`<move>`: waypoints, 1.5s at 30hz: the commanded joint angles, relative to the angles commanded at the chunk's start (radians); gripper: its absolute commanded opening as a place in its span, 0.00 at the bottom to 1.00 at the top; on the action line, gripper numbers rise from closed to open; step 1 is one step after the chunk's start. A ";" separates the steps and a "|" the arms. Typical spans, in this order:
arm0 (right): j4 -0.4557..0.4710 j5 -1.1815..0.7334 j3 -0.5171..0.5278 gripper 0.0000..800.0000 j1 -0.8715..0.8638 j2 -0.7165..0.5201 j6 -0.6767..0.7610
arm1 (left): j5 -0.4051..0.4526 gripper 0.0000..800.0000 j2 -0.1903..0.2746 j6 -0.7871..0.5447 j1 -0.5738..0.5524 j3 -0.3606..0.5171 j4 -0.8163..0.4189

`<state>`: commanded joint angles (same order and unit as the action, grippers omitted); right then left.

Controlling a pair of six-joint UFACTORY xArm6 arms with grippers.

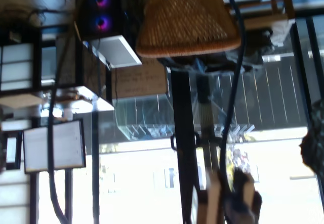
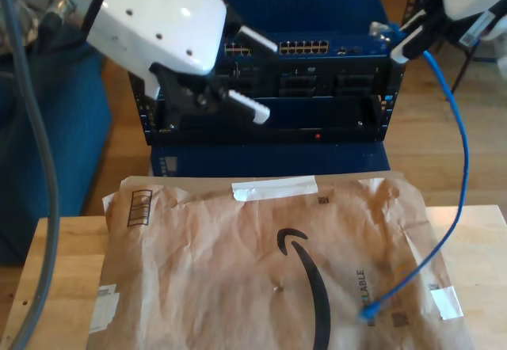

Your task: Grab the cable and plug it in

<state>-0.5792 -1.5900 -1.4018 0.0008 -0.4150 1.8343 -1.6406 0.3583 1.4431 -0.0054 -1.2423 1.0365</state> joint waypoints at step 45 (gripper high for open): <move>-0.146 0.012 -0.071 0.00 0.014 -0.015 0.072 | -0.023 1.00 -0.147 0.025 -0.068 -0.281 0.100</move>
<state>-0.7250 -1.5777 -1.4724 0.0146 -0.4304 1.9064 -1.6636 0.2110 1.4676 -0.0729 -1.5230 1.1362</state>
